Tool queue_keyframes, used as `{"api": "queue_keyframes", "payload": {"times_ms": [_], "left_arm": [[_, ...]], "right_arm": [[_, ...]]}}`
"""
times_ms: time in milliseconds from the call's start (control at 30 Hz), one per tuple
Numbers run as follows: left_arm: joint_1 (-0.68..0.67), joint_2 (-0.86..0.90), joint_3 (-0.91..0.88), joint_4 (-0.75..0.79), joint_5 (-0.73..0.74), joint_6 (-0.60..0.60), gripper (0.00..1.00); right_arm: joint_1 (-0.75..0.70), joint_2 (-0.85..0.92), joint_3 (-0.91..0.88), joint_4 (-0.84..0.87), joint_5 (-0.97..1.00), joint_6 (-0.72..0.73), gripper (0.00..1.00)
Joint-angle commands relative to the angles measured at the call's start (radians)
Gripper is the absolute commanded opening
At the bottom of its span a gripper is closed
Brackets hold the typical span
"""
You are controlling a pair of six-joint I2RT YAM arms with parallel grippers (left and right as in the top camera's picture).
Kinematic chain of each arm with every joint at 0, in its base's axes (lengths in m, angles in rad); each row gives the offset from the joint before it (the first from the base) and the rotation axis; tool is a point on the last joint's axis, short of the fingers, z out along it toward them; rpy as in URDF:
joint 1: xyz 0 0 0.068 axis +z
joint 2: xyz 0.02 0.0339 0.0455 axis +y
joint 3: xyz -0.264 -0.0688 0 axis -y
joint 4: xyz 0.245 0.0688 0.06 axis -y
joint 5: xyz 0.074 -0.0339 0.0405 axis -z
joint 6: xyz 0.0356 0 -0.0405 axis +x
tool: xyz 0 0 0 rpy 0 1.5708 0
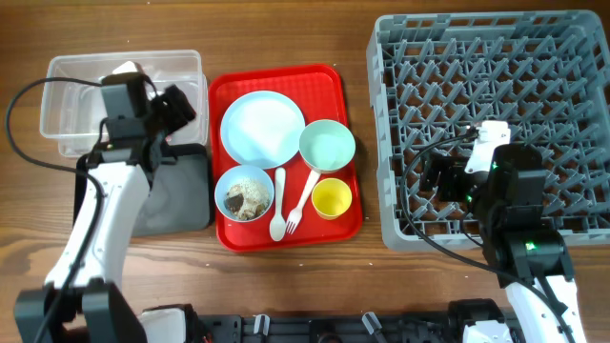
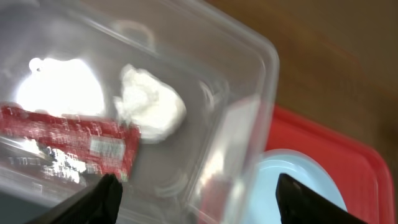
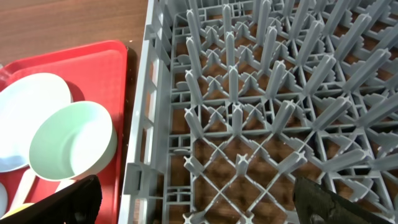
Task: Sort waste into correct bins and load items into the dishwasher rack
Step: 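Grasp the light-blue bowl of rice with the left gripper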
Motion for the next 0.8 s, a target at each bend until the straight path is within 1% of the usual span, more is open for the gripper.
{"api": "queue_keyframes", "payload": {"times_ms": [0, 100, 133, 200, 233, 300, 367, 500, 567, 633, 667, 767], "left_arm": [[-0.134, -0.068, 0.018, -0.172, 0.065, 0.016, 0.77], [-0.27, -0.066, 0.014, -0.332, 0.064, 0.016, 0.76], [-0.324, -0.063, 0.014, -0.38, 0.064, 0.016, 0.73], [-0.4, -0.055, 0.013, -0.426, 0.064, 0.016, 0.72], [-0.444, -0.048, 0.01, -0.437, 0.063, 0.016, 0.69], [-0.507, -0.027, -0.003, -0.435, 0.051, 0.015, 0.68], [-0.543, 0.009, -0.007, -0.434, 0.022, 0.015, 0.67], [-0.58, 0.109, -0.007, -0.405, 0.018, 0.015, 0.65], [-0.582, 0.156, -0.007, -0.385, 0.019, -0.005, 0.59], [-0.582, 0.19, -0.007, -0.355, 0.019, -0.004, 0.46], [-0.582, 0.201, -0.007, -0.344, 0.019, -0.004, 0.41], [-0.582, 0.225, -0.007, -0.345, 0.02, -0.004, 0.39]], "right_arm": [[-0.004, 0.003, 0.027, 0.002, -0.016, -0.013, 1.0], [-0.004, 0.003, 0.027, 0.002, -0.016, -0.013, 1.0], [-0.004, 0.003, 0.027, 0.001, -0.016, -0.013, 1.0], [-0.004, 0.003, 0.027, 0.0, -0.016, -0.013, 1.0], [-0.004, 0.003, 0.027, 0.0, -0.016, -0.013, 1.0], [-0.004, 0.003, 0.027, -0.001, -0.016, -0.013, 1.0], [-0.004, 0.003, 0.027, -0.001, -0.016, -0.013, 1.0], [-0.004, 0.003, 0.027, -0.001, -0.016, -0.013, 1.0], [-0.004, 0.003, 0.027, -0.001, -0.016, -0.013, 1.0], [-0.004, 0.003, 0.027, -0.001, -0.016, -0.013, 1.0], [-0.004, 0.003, 0.027, -0.001, -0.016, -0.013, 1.0], [-0.004, 0.003, 0.027, -0.001, -0.016, -0.013, 1.0]]}}
